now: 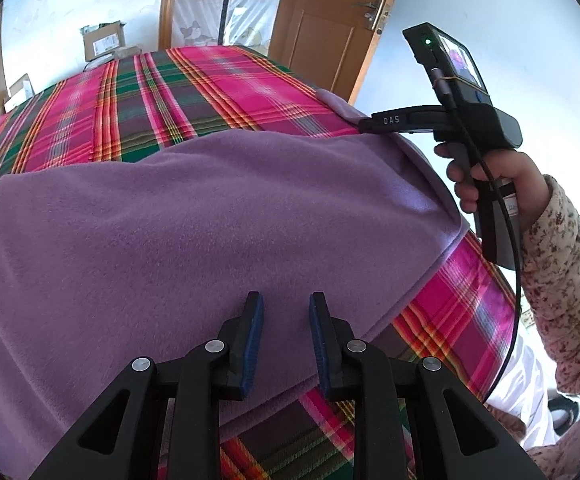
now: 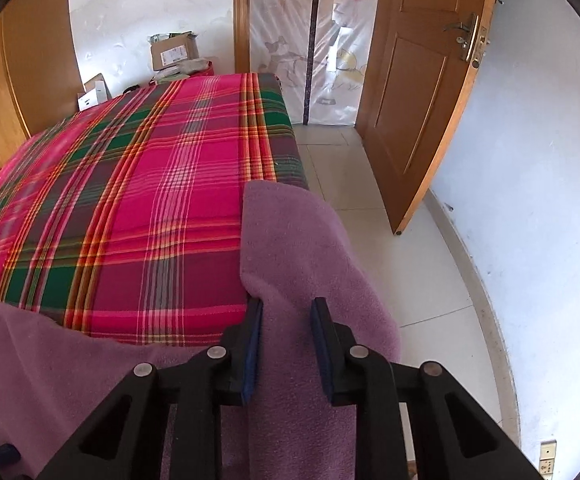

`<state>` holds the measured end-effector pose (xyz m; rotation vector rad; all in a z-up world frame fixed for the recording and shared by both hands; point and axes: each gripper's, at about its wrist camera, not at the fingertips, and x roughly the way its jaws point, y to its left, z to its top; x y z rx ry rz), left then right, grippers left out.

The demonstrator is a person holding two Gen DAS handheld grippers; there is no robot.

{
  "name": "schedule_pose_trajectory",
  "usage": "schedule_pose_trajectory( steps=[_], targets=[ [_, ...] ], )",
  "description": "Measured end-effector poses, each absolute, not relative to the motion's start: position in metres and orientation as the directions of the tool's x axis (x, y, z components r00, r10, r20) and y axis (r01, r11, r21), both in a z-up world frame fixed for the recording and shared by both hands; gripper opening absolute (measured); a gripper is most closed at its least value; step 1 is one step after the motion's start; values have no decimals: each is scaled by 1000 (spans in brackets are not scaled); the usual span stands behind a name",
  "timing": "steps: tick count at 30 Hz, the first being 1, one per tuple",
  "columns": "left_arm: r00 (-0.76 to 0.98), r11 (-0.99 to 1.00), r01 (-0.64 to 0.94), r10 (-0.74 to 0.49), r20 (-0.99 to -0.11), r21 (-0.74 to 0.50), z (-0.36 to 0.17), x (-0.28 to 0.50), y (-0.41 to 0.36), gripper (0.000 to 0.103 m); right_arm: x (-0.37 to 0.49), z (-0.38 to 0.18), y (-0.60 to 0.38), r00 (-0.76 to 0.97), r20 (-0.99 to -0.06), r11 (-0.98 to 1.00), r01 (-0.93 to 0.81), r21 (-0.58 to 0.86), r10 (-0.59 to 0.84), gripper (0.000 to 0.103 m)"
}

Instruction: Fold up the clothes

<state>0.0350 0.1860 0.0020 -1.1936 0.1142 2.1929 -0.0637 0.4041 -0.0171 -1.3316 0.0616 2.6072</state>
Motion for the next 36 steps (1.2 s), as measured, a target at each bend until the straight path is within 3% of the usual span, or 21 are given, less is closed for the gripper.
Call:
schedule_pose_trajectory(
  steps=[2, 5, 25, 36],
  targets=[
    [-391, -797, -565, 486, -782, -212, 1, 34, 186, 25, -60, -13, 406, -585, -794, -977, -208, -49, 165, 11],
    [-395, -798, -566, 482, -782, -206, 0, 34, 187, 25, -53, -3, 410, -620, -769, -976, -217, -24, 157, 5],
    [-406, -802, -570, 464, -787, -179, 0, 40, 189, 25, 33, 3, 497, -744, -662, -855, -398, 333, 88, 5],
    [-404, -798, -581, 452, -795, -159, 0, 43, 196, 25, 77, -33, 531, -731, -675, -756, -498, 425, 102, 5]
  ],
)
